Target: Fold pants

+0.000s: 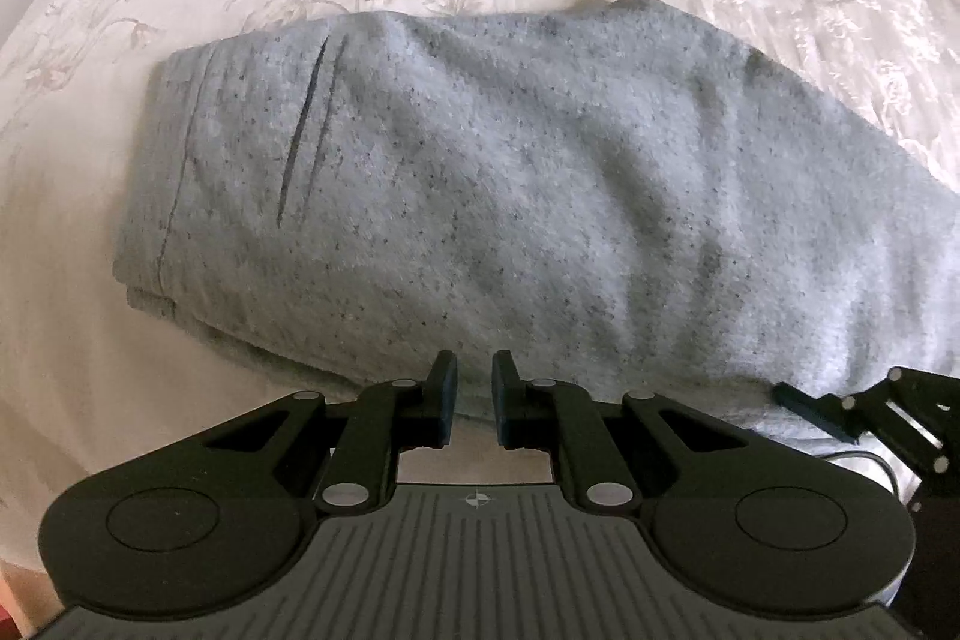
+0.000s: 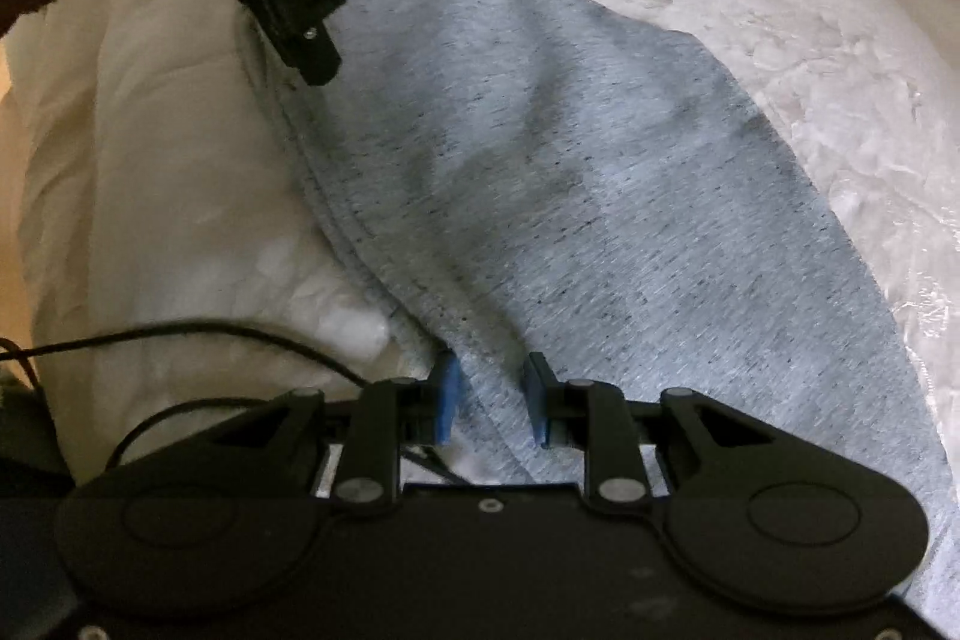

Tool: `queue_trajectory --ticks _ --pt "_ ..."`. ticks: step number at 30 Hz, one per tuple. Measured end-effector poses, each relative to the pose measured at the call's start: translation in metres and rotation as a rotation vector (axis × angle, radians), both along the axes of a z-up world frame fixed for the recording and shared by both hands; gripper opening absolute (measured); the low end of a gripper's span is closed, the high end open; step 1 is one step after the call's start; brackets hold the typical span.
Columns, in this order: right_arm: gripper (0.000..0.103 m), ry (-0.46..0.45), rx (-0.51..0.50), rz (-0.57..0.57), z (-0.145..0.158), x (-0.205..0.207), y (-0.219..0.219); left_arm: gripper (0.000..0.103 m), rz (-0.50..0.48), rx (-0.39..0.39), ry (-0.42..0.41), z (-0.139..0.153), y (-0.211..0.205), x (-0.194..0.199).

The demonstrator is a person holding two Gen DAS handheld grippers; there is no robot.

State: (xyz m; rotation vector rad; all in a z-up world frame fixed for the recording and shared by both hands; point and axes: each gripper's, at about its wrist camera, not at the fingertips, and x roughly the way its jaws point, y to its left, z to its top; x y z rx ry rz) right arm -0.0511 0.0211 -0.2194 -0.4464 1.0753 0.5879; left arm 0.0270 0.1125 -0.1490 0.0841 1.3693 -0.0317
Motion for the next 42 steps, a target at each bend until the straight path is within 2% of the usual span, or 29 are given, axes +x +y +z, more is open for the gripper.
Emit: queue_trajectory --ticks 1,5,8,12,16,18,22,26,28,32,36,39,42 --pt "0.003 0.001 0.006 -0.002 0.001 0.003 0.001 0.012 -0.004 -0.001 -0.001 0.001 0.000 0.001" --pt "0.003 0.031 0.058 -0.040 0.016 0.007 -0.003 0.012 -0.041 -0.003 -0.009 0.005 0.001 0.013" --pt "0.003 0.037 0.045 0.008 0.019 -0.001 -0.002 0.012 -0.057 0.002 -0.028 0.004 -0.002 0.029" --pt "0.004 0.073 -0.006 0.048 0.003 0.000 0.008 0.012 -0.066 0.009 -0.031 -0.009 -0.008 0.049" --pt "0.008 0.129 0.028 -0.017 0.007 0.017 0.000 0.012 -0.093 0.045 0.037 -0.036 -0.008 0.051" --pt "0.013 0.131 0.077 -0.074 0.018 0.030 -0.010 0.012 -0.107 0.058 0.068 -0.049 -0.004 0.045" --pt "0.024 0.070 0.226 -0.245 0.047 0.073 -0.043 0.012 -0.165 0.077 0.058 -0.051 -0.006 0.033" --pt "0.031 -0.013 0.225 -0.353 0.046 0.132 -0.065 0.012 -0.189 0.104 0.072 -0.052 -0.013 0.028" --pt "0.032 -0.025 0.207 -0.354 0.035 0.161 -0.072 0.012 -0.184 0.105 0.083 -0.053 -0.015 0.029" --pt "0.032 0.014 0.160 -0.305 0.014 0.191 -0.079 0.012 -0.153 0.083 0.110 -0.053 -0.012 0.034" --pt "0.032 0.075 0.187 -0.248 0.005 0.194 -0.082 0.012 -0.135 0.074 0.149 -0.051 -0.007 0.044" --pt "0.004 0.076 0.193 -0.171 0.004 0.179 -0.074 0.012 -0.118 0.050 0.143 -0.038 -0.003 0.054" --pt "0.004 0.050 0.180 -0.118 0.011 0.153 -0.060 0.012 -0.124 0.033 0.067 -0.015 -0.008 0.073"
